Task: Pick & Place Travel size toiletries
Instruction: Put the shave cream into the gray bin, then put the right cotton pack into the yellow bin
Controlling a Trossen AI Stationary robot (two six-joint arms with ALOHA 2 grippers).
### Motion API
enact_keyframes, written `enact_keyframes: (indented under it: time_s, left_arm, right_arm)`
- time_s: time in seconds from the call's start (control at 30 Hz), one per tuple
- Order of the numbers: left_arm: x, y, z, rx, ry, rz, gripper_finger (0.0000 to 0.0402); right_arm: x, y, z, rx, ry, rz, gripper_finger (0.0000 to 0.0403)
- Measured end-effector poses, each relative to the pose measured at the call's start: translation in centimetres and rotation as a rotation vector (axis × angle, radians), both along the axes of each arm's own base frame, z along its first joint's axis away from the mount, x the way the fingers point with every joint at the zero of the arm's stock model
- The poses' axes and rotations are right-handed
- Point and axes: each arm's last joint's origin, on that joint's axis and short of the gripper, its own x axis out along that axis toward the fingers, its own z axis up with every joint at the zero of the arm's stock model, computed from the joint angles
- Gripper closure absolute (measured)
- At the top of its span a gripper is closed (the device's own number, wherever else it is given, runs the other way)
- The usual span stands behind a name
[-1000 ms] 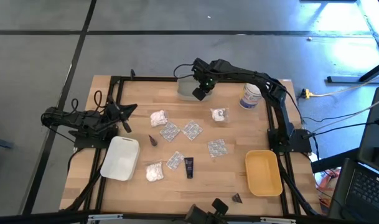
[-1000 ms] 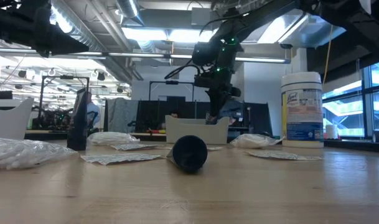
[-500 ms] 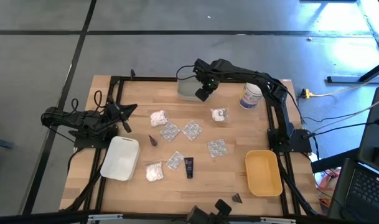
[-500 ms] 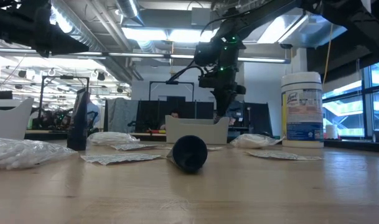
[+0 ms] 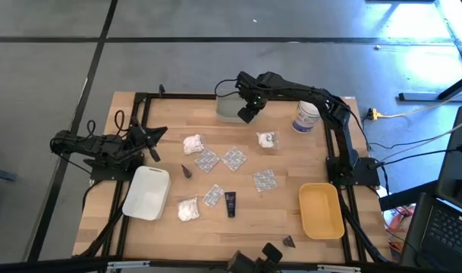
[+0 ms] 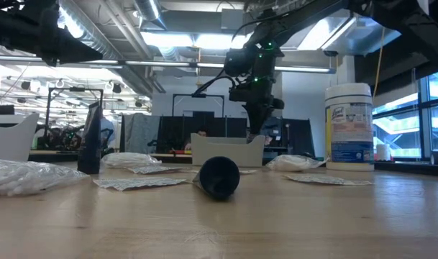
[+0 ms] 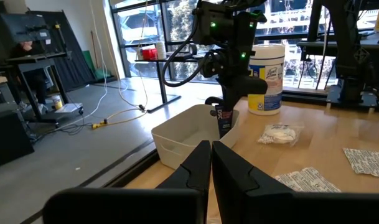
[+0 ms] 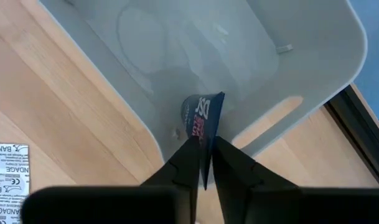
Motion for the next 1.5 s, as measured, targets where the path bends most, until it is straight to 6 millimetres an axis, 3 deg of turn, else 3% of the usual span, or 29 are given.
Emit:
enact_keyframes:
  time_s: [0.73, 1.1, 1.33, 1.5]
  left_arm:
    - [0.0, 0.0, 0.0, 0.0, 0.0, 0.0, 0.0389]
    - [0.0, 0.0, 0.0, 0.0, 0.0, 0.0, 0.0389]
    - [0.0, 0.0, 0.0, 0.0, 0.0, 0.0, 0.0391]
    - [0.0, 0.0, 0.0, 0.0, 0.0, 0.0, 0.0389]
  right_arm:
    - [-0.1, 0.0, 0.5, -0.025, 0.0, 0.014, 0.0277]
    - [-1.5, 1.4, 6.0, -0.122, -0.128, 0.034, 0.0294]
    - [-2.6, 4.1, 10.2, -0.173, -0.231, 0.086, 0.0316]
    - [-3.2, 7.2, 13.0, -0.201, -0.307, 0.144, 0.034]
